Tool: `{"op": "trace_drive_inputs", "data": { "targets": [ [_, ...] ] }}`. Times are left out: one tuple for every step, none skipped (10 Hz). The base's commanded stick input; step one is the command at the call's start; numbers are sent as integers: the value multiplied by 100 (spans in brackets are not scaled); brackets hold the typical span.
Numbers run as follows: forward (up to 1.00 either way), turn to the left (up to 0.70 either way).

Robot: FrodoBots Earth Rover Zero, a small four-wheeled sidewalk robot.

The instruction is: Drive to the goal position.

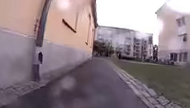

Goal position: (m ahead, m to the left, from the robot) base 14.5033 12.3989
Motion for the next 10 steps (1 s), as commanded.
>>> {"op": "trace_drive_inputs", "data": {
  "targets": [
    [85,-34],
    [85,-15],
    [85,0],
    [85,-18],
    [85,-34],
    [85,-34],
    [85,-32],
    [85,-15],
    [85,0],
    [85,0]
  ]
}}
